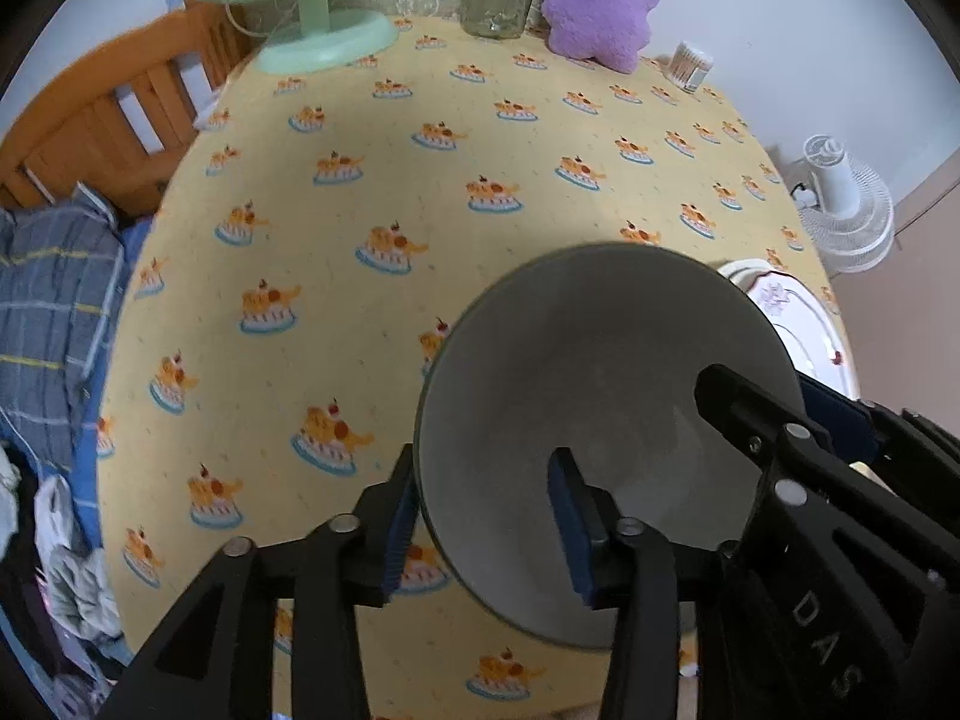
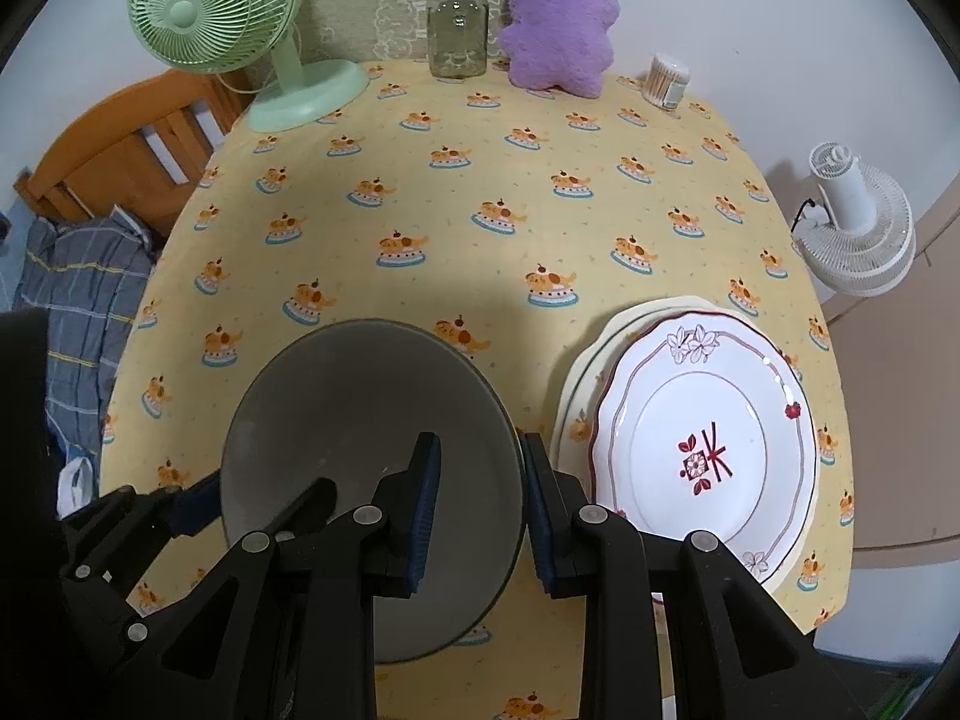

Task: Organize plates and bowls
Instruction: 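Lower the bowl into the grey bowls and open both grippers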

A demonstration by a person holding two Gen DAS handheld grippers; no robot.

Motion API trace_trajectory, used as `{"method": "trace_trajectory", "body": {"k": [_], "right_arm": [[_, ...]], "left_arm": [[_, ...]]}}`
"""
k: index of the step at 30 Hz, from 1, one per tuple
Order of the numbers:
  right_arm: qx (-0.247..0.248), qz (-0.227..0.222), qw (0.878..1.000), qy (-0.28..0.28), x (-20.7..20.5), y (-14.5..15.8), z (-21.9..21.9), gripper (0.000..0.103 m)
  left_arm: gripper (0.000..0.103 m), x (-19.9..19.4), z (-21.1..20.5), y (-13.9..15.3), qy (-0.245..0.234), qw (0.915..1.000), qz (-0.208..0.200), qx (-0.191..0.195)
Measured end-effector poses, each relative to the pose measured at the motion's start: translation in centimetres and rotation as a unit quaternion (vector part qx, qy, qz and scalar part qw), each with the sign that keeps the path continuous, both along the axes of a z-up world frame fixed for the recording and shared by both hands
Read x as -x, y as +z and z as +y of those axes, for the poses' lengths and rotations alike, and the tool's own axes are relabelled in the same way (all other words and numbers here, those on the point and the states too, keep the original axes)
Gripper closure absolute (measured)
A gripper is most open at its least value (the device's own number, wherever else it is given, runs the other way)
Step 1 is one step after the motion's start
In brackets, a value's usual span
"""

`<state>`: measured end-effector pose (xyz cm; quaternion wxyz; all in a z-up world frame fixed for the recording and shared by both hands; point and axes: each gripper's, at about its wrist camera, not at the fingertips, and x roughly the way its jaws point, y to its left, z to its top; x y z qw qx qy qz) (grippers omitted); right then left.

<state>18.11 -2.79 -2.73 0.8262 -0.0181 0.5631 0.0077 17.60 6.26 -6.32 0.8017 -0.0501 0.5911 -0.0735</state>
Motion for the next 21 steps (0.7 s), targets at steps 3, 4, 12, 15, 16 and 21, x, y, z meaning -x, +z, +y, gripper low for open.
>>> {"method": "trace_trajectory", "body": {"k": [3, 4, 12, 15, 16, 21], "right_arm": [[-0.02, 0.004, 1.0, -0.013, 0.7, 0.1, -0.6, 0.072], [-0.023, 0.004, 1.0, -0.02, 1.0, 0.1, -0.8, 0.065], [-0.046, -0.005, 0.997, -0.062, 3.4, 0.4, -3.0, 0.04], [-0.058, -0.005, 0.996, -0.07, 3.5, 0.4, -3.9, 0.04], [-0.062, -0.004, 0.996, -0.07, 3.5, 0.3, -4.1, 0.04], [-0.09, 0.005, 0.994, -0.063, 2.7, -0.7, -4.7, 0.04]], "left_arm": [[0.037, 0.6, 0.2, 0.5, -0.008, 0.9999, -0.013, 0.004], [0.034, 0.9, 0.3, 0.8, -0.015, 0.9996, -0.023, 0.005], [0.023, 2.1, 0.3, 0.9, -0.039, 0.9985, -0.039, -0.002], [0.023, 2.2, 0.2, 0.9, -0.034, 0.9987, -0.038, -0.001], [0.023, 2.2, 0.1, 1.0, -0.033, 0.9987, -0.039, -0.001], [0.023, 2.0, -0.1, 0.8, -0.019, 0.999, -0.038, -0.015]]}}
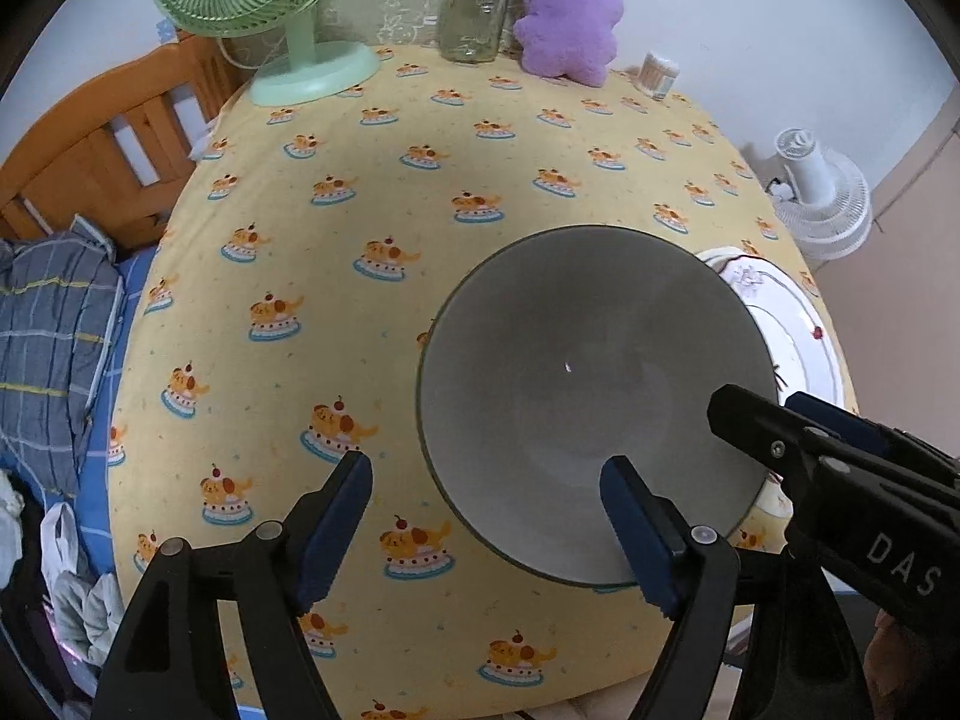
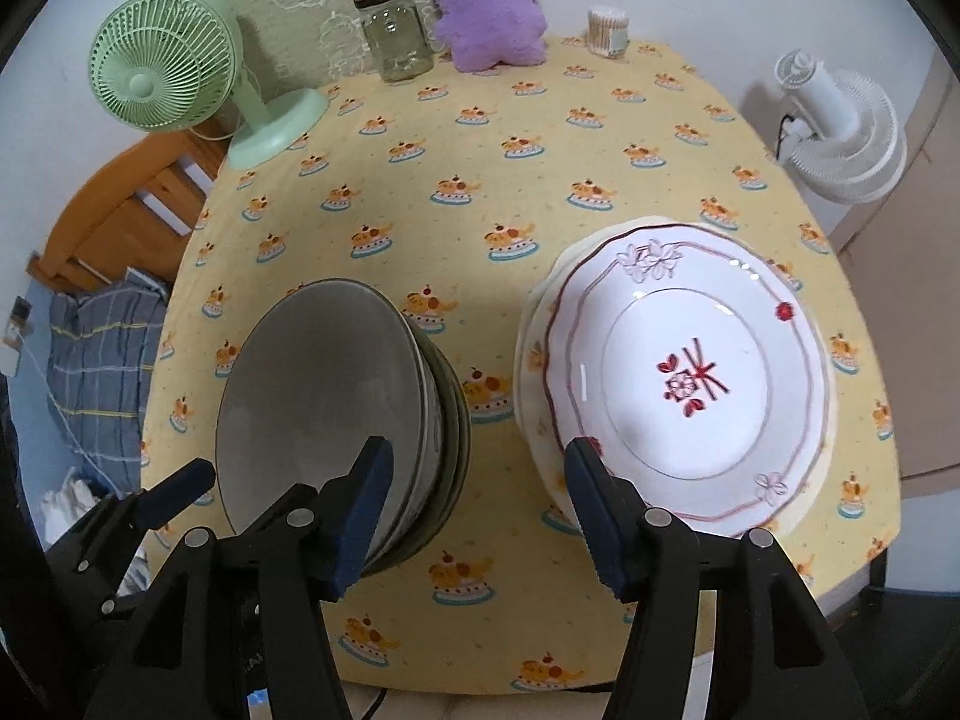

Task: Organize plates and bowls
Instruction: 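Lower the bowl into the grey bowls and open both grippers, then grasp the rim of the nested bowl stack with both grippers and lift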

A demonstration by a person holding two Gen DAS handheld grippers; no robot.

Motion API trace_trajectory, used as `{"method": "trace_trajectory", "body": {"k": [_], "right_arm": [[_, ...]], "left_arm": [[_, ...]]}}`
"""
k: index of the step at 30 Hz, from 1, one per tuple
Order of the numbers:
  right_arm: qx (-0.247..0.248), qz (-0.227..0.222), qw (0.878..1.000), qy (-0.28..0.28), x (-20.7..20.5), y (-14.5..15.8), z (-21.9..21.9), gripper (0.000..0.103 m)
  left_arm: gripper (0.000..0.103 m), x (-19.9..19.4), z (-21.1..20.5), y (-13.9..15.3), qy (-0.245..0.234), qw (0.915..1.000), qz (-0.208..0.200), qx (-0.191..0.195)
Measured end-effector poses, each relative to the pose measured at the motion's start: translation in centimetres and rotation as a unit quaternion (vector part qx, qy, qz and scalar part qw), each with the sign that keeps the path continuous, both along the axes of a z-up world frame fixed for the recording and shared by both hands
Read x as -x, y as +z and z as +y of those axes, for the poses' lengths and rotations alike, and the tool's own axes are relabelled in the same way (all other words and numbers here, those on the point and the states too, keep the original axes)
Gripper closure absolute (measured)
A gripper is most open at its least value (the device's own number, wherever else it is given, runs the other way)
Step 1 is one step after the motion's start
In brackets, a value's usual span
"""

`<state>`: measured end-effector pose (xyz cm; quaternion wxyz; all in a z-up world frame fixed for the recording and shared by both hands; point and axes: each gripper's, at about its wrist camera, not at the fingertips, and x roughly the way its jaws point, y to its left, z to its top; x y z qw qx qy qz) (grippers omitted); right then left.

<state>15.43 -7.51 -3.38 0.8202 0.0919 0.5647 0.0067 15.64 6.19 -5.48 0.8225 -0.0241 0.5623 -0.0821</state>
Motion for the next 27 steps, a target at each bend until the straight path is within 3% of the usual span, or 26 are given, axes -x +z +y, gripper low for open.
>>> {"method": "trace_trajectory", "body": {"k": [15, 22, 27], "right_arm": [[-0.079, 0.028, 0.994, 0.072, -4.1, -3.5, -0.2, 0.041], [-0.098, 0.05, 0.989, 0.096, -5.5, -5.2, -0.2, 0.06], [-0.107, 0.058, 0.986, 0.113, -6.0, -5.8, 0.3, 0.061]], "left_arm": [[0.023, -1.2, -0.1, -1.2, 0.083, 0.9955, 0.036, -0.029], [0.023, -1.8, -0.3, -1.5, 0.108, 0.9925, 0.046, -0.033], [0.023, -2.1, -0.5, -2.0, 0.111, 0.9919, 0.05, -0.037]]}}
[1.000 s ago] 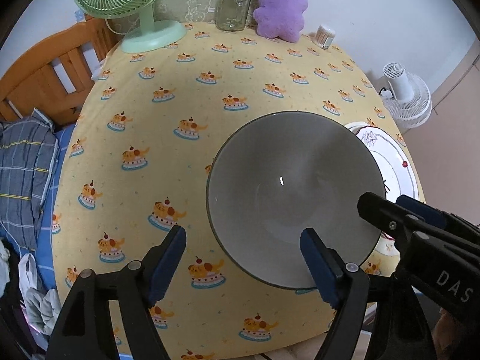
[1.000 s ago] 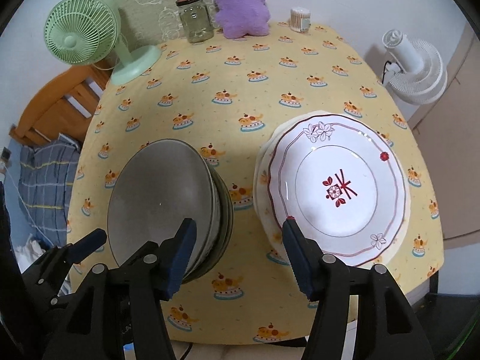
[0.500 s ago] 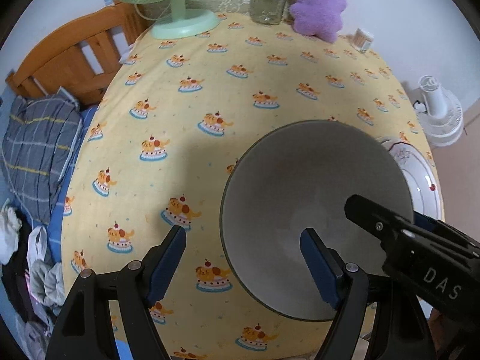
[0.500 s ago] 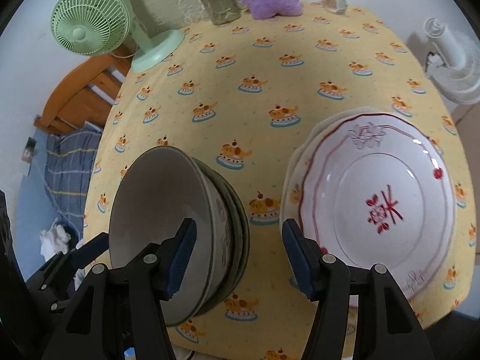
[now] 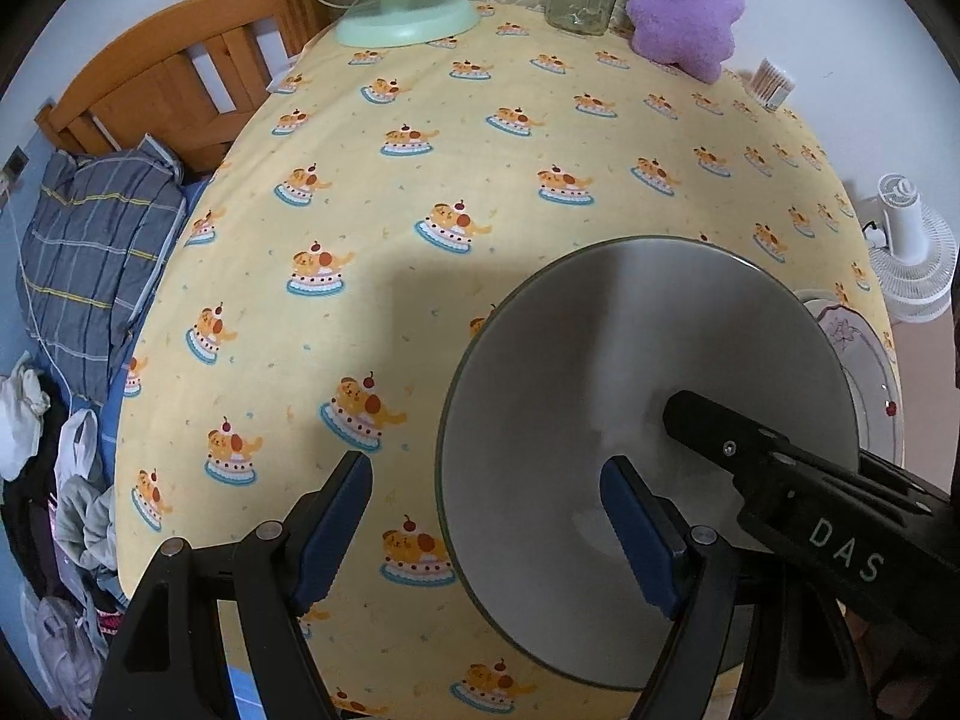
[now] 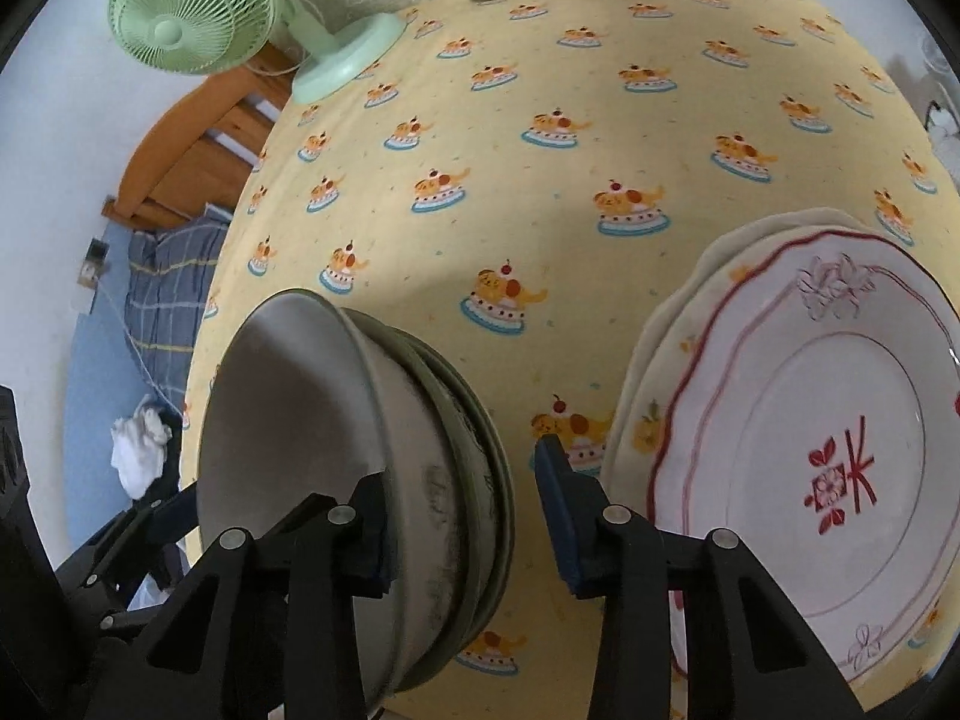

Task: Organize plates and bowls
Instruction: 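Grasp the rim of the nested bowl stack with both grippers and lift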

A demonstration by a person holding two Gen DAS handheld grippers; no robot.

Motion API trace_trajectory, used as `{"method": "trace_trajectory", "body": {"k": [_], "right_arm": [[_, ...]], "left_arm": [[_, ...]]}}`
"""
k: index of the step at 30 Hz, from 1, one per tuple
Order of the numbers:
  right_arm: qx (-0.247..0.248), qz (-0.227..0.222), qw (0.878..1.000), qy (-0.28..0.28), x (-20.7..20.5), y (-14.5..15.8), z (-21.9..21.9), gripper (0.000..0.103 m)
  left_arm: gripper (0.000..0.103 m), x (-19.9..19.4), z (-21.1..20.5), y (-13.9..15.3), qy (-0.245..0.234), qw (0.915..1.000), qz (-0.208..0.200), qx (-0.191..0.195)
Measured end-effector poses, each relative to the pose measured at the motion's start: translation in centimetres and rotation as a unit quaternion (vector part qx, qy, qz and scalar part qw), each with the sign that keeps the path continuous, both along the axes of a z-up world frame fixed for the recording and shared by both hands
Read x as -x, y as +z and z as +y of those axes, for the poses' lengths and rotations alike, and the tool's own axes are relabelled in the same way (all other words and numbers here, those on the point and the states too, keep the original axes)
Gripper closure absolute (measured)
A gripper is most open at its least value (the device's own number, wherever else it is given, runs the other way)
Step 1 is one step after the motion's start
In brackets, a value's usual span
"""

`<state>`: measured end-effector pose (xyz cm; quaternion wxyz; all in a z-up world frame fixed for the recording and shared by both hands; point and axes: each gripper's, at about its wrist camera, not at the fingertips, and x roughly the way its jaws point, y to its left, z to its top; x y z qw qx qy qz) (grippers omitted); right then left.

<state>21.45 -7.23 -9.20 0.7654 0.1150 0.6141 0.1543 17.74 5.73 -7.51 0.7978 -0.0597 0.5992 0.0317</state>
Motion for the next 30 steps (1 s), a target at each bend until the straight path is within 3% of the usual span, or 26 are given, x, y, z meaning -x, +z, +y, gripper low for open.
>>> {"method": "trace_trajectory", "body": {"k": [7, 12, 23, 25, 29, 30], "right_arm": [[0.0, 0.002, 1.0, 0.005, 0.0, -0.1, 0.2, 0.061], [0.001, 0.004, 1.0, -0.009, 0.1, -0.2, 0.2, 0.061], [-0.008, -0.003, 0.999, -0.047, 0.9, -0.5, -0.3, 0.06], [-0.006, -0.001, 0.999, -0.052, 1.0, -0.4, -0.2, 0.06], [0.0, 0.008, 0.999, -0.053, 1.0, -0.5, 0.3, 0.06], [0.001, 0.008, 0.999, -0.053, 1.1, -0.4, 0.4, 0.061]], "left_arm": [[0.023, -0.6, 0.1, -0.9, -0.011, 0.9997, 0.002, 0.02], [0.023, -1.2, 0.8, -1.9, -0.031, 0.9977, 0.002, 0.061], [0.024, -1.5, 1.1, -2.3, -0.074, 0.992, -0.037, 0.095], [0.026, -1.5, 1.2, -2.3, -0.081, 0.9905, -0.037, 0.104], [0.048, -1.2, 0.7, -1.9, -0.108, 0.9854, -0.04, 0.125], [0.048, -1.3, 0.6, -1.8, -0.108, 0.9855, -0.04, 0.125]]}}
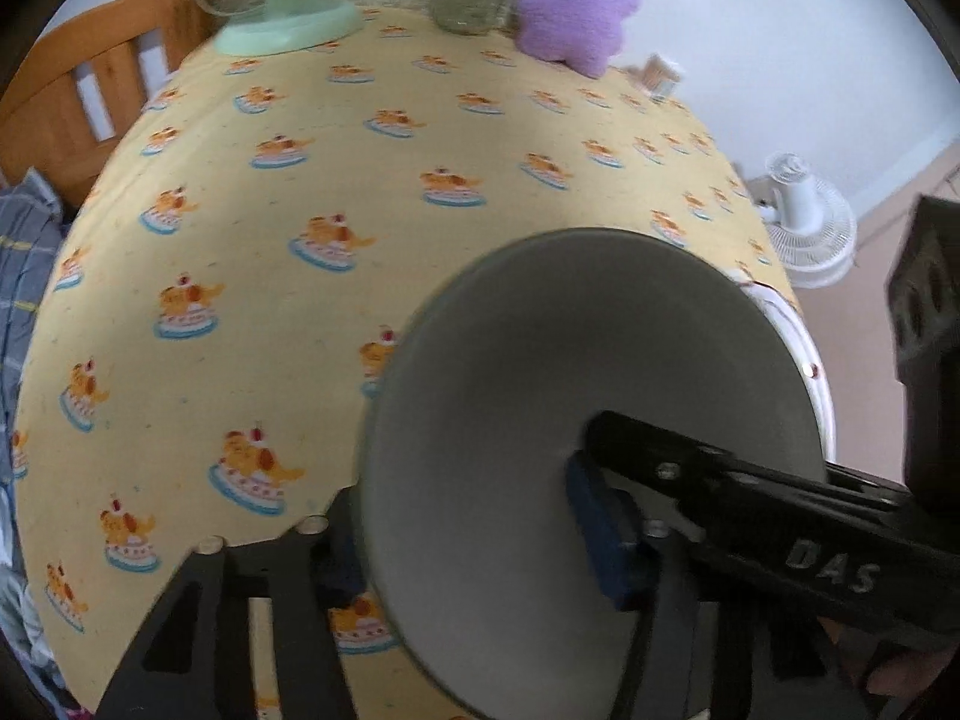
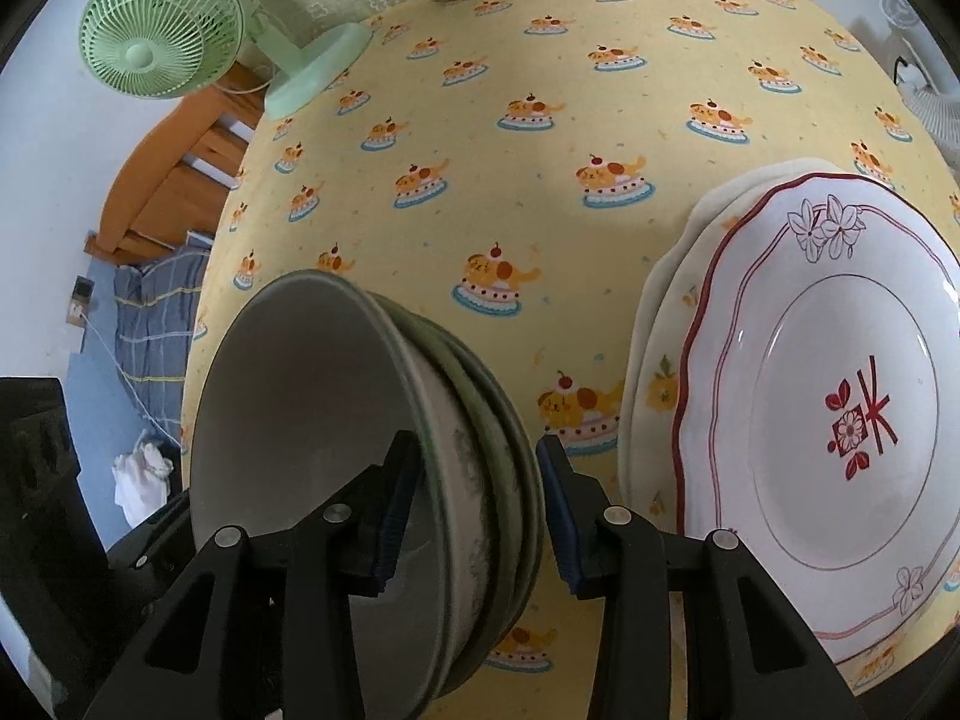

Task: Organize plates and bowls
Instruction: 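Grasp the rim of the nested bowl stack with both grippers and lift, then carry the nested bowls over the red-rimmed plate stack with both grippers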

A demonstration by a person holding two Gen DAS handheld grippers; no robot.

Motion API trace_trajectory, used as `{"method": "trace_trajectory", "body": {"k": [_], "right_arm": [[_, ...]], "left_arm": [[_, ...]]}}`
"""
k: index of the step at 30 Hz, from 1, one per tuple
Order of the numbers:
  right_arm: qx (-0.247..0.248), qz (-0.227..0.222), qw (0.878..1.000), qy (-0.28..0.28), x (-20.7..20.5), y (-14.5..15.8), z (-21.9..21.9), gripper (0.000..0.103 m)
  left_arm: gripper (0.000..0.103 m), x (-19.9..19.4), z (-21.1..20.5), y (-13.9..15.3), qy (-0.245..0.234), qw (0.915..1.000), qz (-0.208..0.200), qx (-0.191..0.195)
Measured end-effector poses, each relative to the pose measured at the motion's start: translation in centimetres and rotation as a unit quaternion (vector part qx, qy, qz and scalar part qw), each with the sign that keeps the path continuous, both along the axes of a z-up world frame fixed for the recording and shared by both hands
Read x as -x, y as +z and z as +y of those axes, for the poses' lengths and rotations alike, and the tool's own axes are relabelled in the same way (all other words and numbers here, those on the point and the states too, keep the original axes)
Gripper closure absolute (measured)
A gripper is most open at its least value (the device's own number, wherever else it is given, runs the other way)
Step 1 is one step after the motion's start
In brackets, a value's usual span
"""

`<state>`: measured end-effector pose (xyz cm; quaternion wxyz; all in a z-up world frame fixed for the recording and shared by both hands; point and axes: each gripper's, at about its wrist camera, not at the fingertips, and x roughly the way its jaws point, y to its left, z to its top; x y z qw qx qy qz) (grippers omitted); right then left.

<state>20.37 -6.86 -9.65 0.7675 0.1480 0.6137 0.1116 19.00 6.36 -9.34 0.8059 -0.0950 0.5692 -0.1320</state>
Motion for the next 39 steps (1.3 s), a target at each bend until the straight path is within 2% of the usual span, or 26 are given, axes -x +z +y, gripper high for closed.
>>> {"method": "trace_trajectory", "body": {"k": [17, 32, 39], "right_arm": [[0.03, 0.02, 0.999, -0.018, 1.4, 1.1, 0.9, 0.061], [0.041, -0.016, 0.998, -0.054, 4.7, 5.8, 0.8, 0.061], [0.021, -0.038, 0.998, -0.036, 4.9, 6.9, -0.3, 0.061]], "left_arm": [[0.051, 1.2, 0.7, 0.6, -0.011, 0.9994, 0.029, 0.017], [0.051, 3.5, 0.6, 4.7, -0.043, 0.9987, -0.012, 0.026], [0.051, 4.1, -0.5, 6.1, -0.019, 0.9991, -0.036, 0.008]]}}
